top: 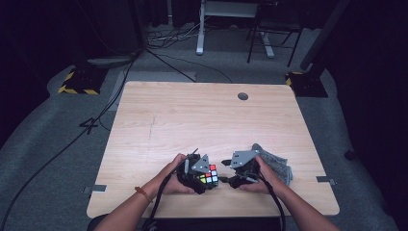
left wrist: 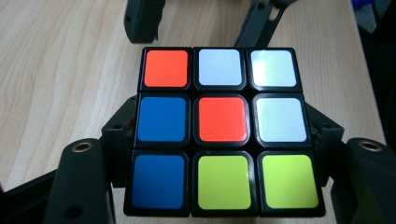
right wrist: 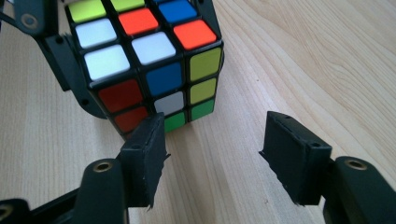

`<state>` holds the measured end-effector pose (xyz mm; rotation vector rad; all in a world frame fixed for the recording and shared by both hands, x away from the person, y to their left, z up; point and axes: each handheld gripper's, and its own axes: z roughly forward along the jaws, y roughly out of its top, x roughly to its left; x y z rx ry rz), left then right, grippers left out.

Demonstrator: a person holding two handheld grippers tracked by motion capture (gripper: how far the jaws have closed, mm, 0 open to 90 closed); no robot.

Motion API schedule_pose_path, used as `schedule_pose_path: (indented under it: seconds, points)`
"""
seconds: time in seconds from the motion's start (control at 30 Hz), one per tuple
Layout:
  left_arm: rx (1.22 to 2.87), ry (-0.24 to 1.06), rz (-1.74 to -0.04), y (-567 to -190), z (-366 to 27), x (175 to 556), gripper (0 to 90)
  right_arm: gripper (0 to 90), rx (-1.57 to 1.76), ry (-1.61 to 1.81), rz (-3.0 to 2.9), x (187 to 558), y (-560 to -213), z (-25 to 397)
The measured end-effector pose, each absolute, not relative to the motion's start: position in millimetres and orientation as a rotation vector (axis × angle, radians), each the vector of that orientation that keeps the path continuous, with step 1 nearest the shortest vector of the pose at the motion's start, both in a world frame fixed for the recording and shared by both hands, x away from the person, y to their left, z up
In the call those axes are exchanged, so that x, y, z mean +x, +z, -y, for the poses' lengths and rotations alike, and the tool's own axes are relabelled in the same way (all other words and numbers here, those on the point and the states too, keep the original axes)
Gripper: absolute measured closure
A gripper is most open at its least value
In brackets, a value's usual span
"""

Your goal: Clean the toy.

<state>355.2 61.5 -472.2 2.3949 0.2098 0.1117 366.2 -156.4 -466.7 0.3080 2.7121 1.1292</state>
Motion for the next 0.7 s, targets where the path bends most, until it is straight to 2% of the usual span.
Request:
schedule_pose_path:
  seconds: [0.37,0.7]
  points:
    - [2.380,0.092,-0.189,-469.8,-58.4,355.0,32.7,41.0,0.271,1.218,-2.680,363.1,-457.9,158.4]
    - [2.381,0.154,-0.162,-466.6,-54.4,351.0,32.7,41.9,0.260,1.247,-2.613,355.2,-439.6,145.6]
